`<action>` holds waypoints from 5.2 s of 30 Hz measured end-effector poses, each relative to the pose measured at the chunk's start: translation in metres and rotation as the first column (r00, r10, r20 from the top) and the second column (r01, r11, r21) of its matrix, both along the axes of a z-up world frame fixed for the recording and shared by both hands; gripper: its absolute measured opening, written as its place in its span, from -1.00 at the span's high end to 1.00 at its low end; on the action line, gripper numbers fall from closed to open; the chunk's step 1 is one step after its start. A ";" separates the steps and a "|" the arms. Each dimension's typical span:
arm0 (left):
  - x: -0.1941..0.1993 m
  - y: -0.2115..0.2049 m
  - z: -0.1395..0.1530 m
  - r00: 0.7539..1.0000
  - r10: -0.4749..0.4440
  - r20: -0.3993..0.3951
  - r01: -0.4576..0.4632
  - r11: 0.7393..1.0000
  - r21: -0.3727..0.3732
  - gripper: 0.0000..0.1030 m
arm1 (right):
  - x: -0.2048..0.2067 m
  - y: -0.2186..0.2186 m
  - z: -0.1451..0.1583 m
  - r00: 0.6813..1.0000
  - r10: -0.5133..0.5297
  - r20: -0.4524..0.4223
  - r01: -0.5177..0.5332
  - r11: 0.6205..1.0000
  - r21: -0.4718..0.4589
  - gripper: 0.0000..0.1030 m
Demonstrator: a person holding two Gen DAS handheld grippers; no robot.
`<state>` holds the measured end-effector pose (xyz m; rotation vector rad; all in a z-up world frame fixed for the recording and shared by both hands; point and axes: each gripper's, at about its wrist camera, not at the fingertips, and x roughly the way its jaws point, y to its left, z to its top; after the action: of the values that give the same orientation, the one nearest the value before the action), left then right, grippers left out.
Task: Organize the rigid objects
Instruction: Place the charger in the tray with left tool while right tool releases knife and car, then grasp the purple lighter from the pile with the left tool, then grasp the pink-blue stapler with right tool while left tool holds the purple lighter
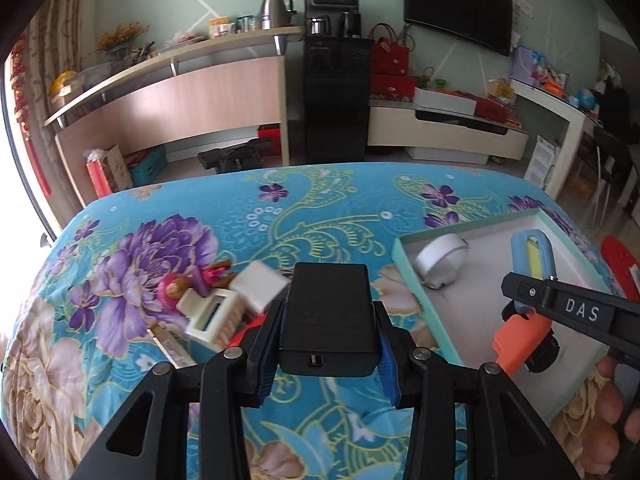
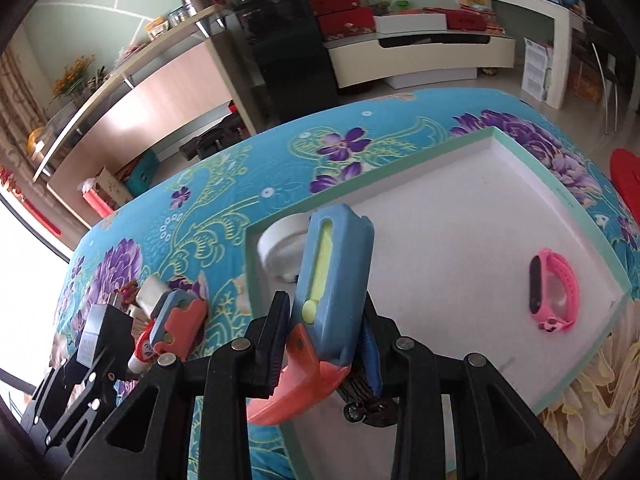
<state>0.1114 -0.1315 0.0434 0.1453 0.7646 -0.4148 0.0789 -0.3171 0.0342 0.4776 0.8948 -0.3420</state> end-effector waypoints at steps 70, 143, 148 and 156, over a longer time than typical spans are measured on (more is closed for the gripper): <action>0.030 0.031 -0.018 0.961 0.265 -0.081 -0.266 0.964 0.002 -0.94 | -0.010 -0.020 0.003 0.994 -0.086 -0.062 0.078 0.990 -0.119 -0.69; 0.020 0.124 -0.031 0.937 0.295 -0.185 -0.292 0.955 0.047 0.59 | 0.061 0.146 -0.028 0.916 0.400 -0.019 -0.400 0.913 -0.085 -0.69; 0.022 0.130 -0.031 0.932 0.311 -0.189 -0.310 0.950 0.034 0.59 | 0.074 0.148 -0.047 0.912 0.408 -0.042 -0.410 0.911 -0.039 -0.69; 0.025 0.134 -0.035 0.924 0.324 -0.201 -0.324 0.945 0.032 0.59 | 0.084 0.137 -0.061 0.930 0.368 0.001 -0.367 0.928 0.069 -0.69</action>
<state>0.1359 0.0022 0.0089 -0.0282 0.9725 -0.1149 0.1632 -0.1799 -0.0269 0.3595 0.9889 0.0294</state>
